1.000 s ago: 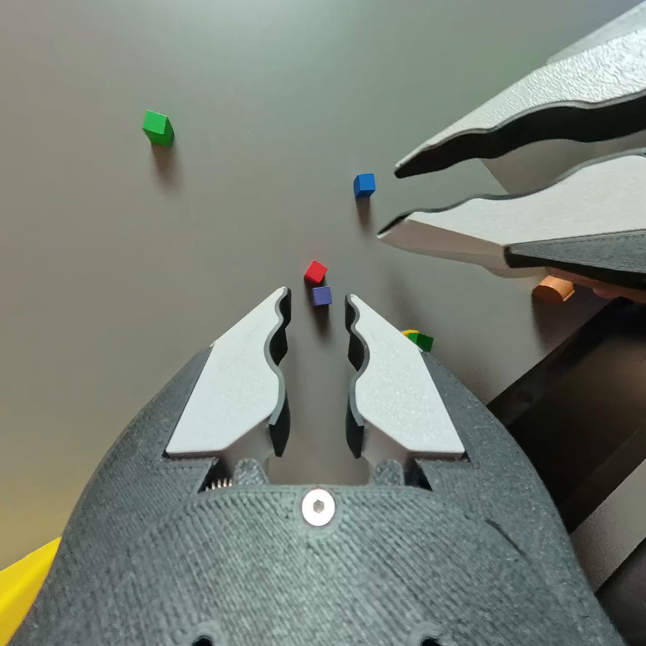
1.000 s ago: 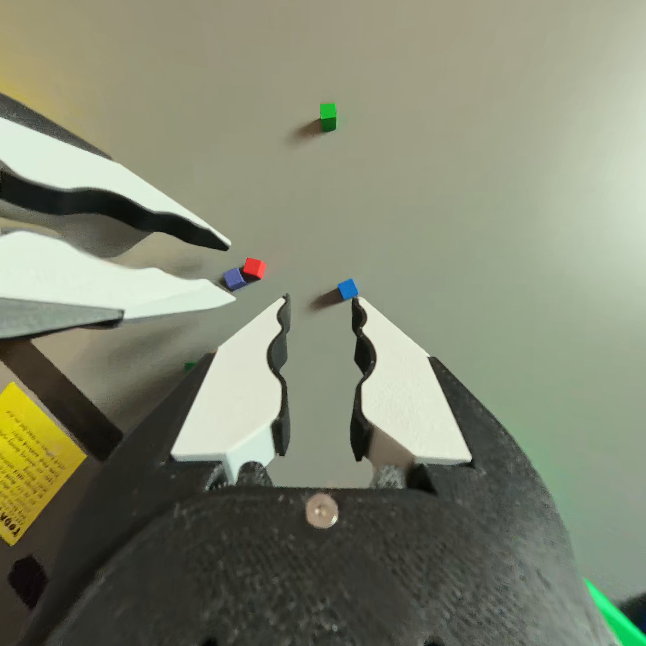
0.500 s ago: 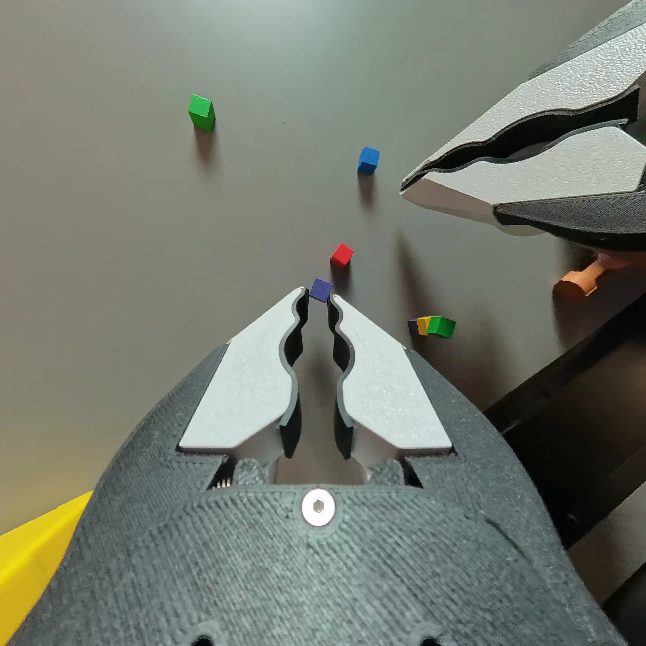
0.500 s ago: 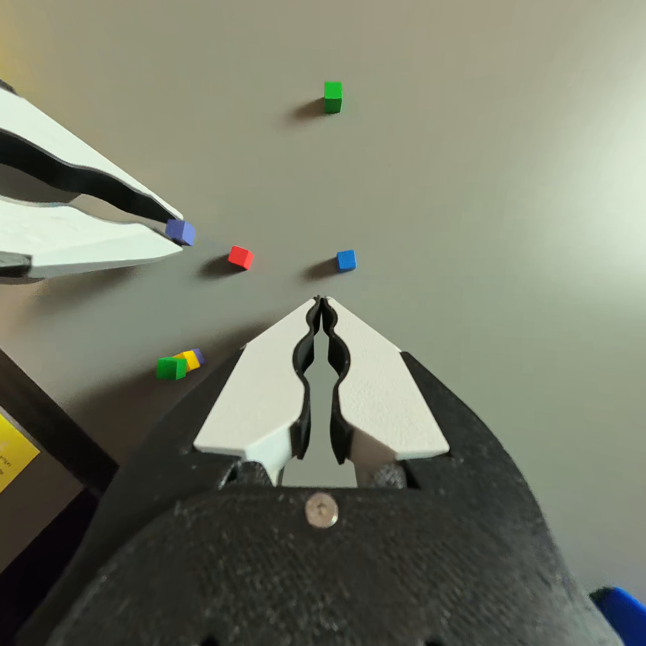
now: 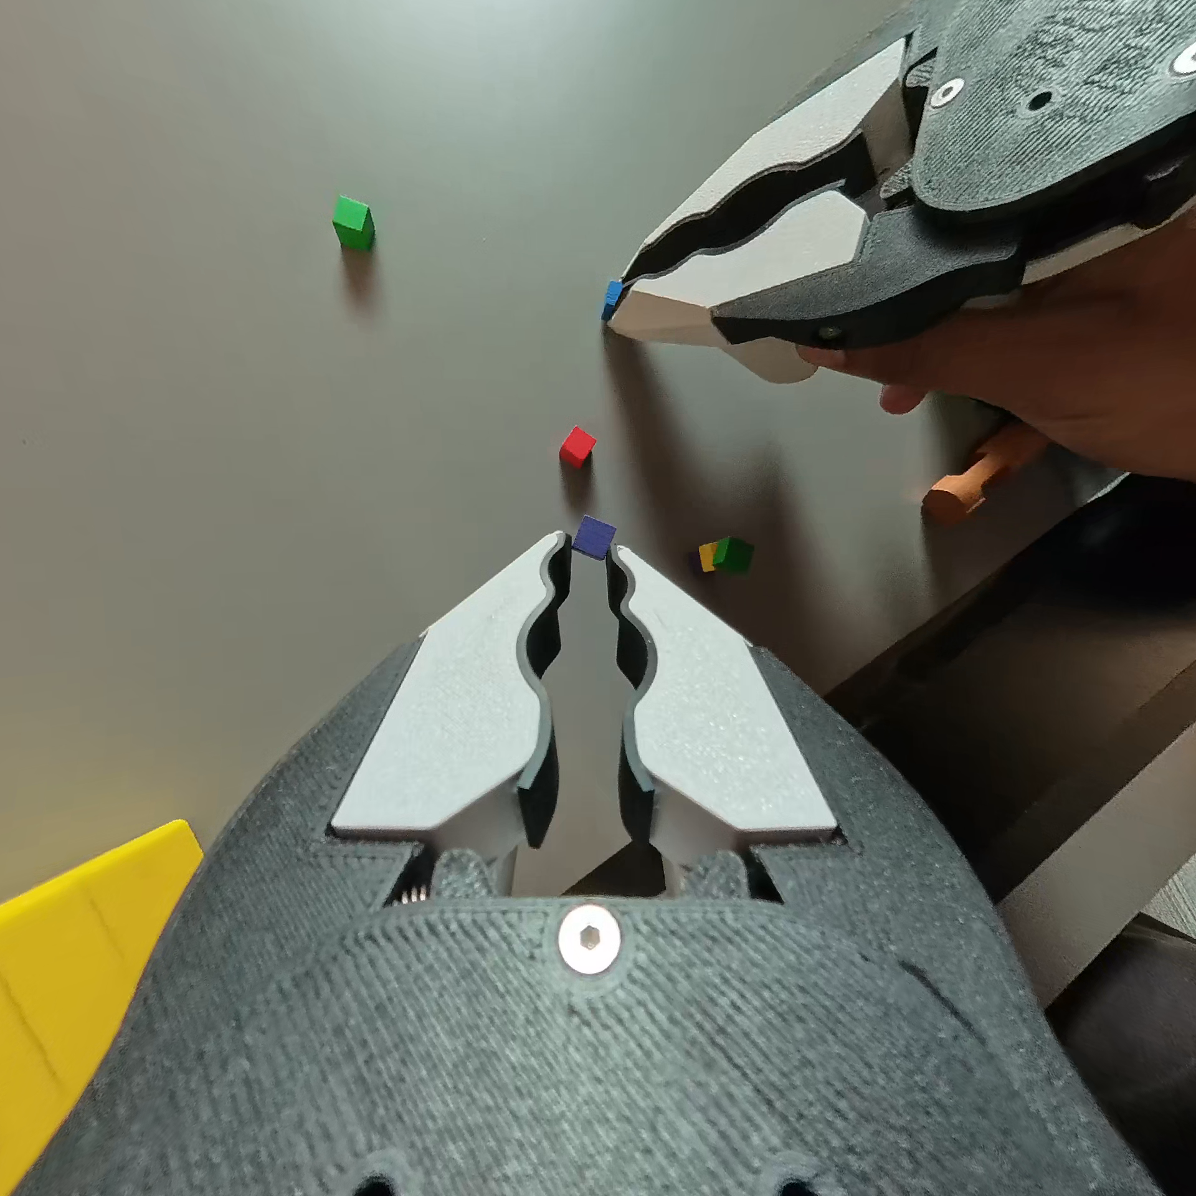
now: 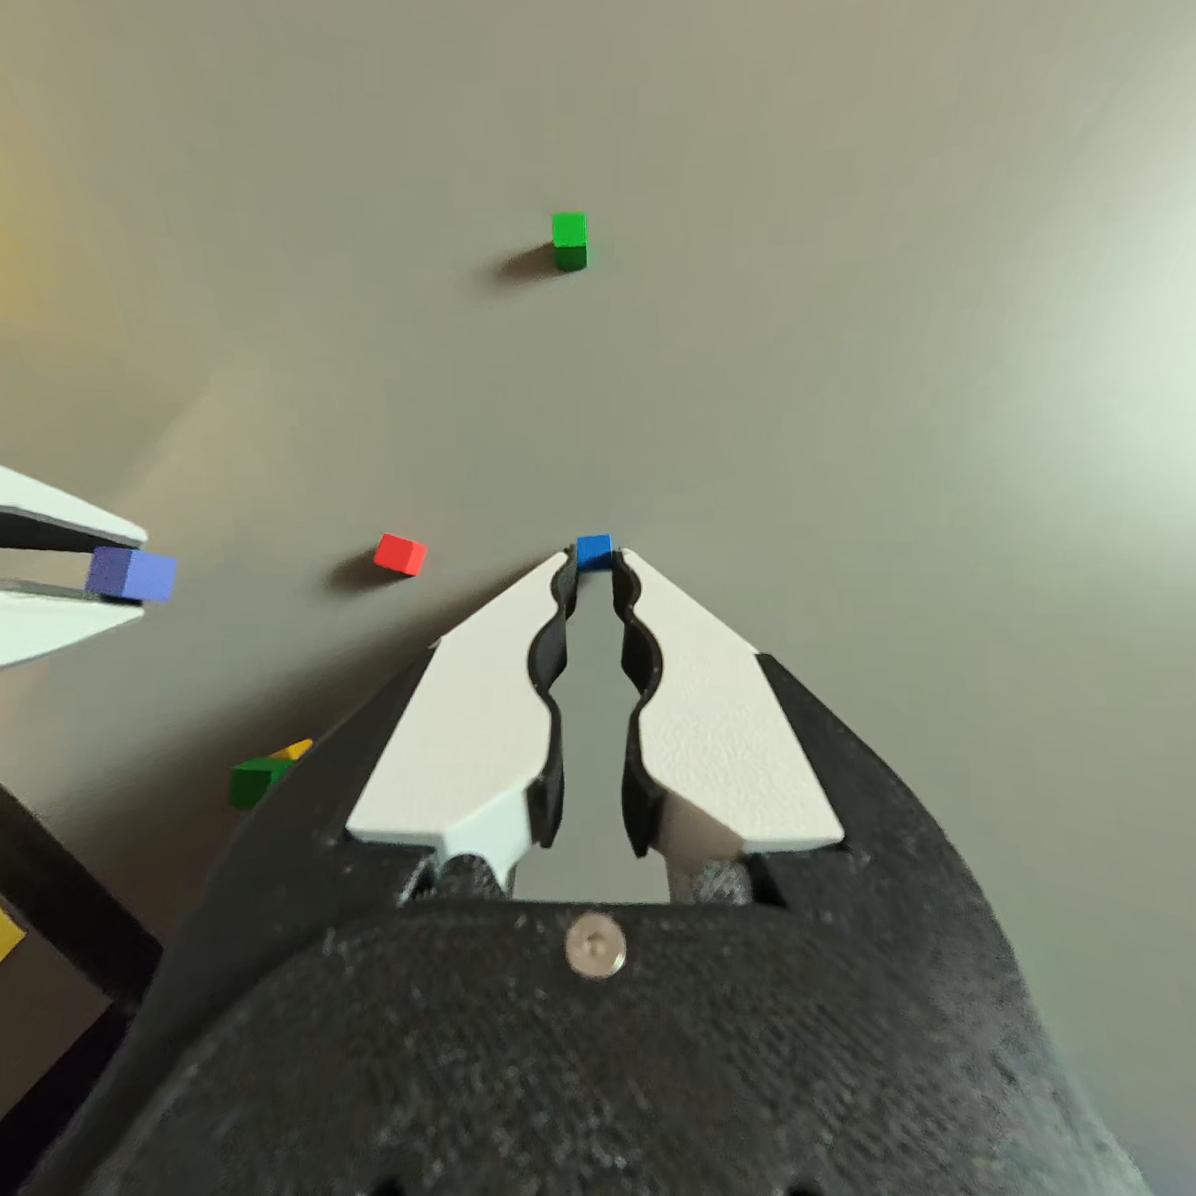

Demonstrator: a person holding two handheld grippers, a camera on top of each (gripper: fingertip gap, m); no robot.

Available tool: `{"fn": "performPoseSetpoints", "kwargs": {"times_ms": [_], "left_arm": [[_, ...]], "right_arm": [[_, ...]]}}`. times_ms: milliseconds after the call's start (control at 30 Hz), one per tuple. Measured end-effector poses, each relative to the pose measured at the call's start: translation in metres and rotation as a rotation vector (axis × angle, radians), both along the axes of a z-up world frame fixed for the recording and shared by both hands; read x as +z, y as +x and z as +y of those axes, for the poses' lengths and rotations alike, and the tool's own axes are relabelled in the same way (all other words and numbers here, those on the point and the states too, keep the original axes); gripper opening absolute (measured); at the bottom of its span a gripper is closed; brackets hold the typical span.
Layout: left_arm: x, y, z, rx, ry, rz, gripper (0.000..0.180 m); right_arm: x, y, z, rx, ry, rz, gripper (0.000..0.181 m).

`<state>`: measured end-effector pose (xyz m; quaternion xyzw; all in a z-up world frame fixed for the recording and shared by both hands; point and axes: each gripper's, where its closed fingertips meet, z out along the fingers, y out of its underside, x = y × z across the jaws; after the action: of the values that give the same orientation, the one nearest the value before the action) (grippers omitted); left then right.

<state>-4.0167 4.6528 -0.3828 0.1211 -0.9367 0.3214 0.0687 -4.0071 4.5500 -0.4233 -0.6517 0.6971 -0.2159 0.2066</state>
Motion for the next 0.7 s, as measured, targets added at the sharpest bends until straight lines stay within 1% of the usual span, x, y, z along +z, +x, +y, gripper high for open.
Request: {"fn": "performPoseSetpoints", "kwargs": {"times_ms": [200,333,467,700], "left_arm": [[0.011,-0.030,-0.003,-0.119,-0.050,0.057,0.008],[0.006,-0.049,-0.006,-0.211,-0.036,0.018,0.008],[-0.001,-0.057,-0.009,-0.241,-0.021,0.012,0.008],[-0.007,-0.052,-0.009,-0.235,0.010,-0.019,0.008]], "right_arm": [[0.051,-0.017,0.010,-0.062,0.005,-0.142,0.009],[0.071,-0.051,0.024,-0.120,0.016,-0.184,0.009],[0.074,-0.086,0.039,-0.156,0.014,-0.177,0.009],[0.060,-0.119,0.056,-0.179,0.035,-0.136,0.009]]}}
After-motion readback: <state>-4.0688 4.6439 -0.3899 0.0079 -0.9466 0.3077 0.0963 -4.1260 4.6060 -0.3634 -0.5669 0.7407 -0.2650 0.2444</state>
